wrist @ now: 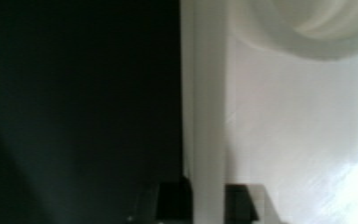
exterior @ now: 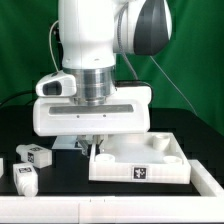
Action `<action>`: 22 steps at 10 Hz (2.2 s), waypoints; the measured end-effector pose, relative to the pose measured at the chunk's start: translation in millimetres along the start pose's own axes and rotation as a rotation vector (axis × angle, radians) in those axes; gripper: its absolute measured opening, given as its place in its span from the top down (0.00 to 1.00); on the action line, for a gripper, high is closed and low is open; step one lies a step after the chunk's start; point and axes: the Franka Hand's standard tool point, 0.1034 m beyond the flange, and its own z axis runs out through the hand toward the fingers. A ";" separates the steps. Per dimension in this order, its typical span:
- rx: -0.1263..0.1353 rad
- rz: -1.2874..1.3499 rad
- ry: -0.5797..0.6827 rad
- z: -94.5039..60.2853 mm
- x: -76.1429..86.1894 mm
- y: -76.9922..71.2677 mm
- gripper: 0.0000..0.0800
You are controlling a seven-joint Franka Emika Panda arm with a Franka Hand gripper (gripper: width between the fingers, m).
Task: Assemble one leg
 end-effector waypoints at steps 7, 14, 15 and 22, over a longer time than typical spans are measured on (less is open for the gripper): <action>-0.030 -0.043 0.015 14.3 18.8 -4.4 0.94; -0.054 0.001 0.016 27.4 56.0 -19.4 0.94; -0.057 -0.002 0.016 27.4 55.7 -18.5 0.94; -0.050 -0.046 -0.007 1.3 22.0 -32.1 0.21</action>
Offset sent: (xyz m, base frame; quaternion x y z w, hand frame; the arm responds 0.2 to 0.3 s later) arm 0.0000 0.0000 0.0000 0.0000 0.0000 0.0000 1.0000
